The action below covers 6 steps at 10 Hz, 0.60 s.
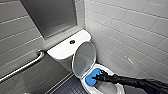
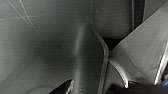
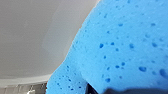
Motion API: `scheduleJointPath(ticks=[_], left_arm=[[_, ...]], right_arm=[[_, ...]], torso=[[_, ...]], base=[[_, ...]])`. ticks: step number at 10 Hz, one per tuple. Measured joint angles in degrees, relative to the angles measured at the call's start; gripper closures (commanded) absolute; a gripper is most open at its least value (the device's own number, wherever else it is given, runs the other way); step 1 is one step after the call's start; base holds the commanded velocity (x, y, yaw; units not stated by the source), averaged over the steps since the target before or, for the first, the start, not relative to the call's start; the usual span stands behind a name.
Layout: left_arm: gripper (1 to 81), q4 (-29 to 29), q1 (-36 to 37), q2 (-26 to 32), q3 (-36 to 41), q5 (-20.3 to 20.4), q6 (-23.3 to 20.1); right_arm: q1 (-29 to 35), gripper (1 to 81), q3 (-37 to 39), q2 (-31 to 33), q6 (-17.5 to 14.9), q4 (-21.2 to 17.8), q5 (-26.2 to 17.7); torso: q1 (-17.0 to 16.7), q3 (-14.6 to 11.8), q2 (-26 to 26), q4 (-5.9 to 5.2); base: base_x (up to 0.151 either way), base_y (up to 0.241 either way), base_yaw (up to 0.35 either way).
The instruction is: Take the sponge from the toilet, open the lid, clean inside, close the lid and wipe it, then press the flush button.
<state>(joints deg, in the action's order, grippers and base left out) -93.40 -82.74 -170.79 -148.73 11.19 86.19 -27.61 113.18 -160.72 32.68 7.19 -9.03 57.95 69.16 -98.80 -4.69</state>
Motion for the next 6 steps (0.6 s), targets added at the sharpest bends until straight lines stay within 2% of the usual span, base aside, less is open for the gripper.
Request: scheduleJointPath(ticks=[3,6], left_arm=[[1.0,0.0,0.0,-0.02,0.0,-0.01,0.0],[1.0,-0.01,0.0,0.0,0.0,-0.04,0.0]], right_arm=[[0.8,81.1,8.84,-8.94,0.28,0.2,0.83],[-2.9,81.1,10.63,-9.68,0.5,0.41,3.97]], torso=[[0.0,0.0,0.0,0.0],[0.0,0.0,0.0,0.0]], base=[[0.0,0.0,0.0],[0.0,0.0,0.0]])
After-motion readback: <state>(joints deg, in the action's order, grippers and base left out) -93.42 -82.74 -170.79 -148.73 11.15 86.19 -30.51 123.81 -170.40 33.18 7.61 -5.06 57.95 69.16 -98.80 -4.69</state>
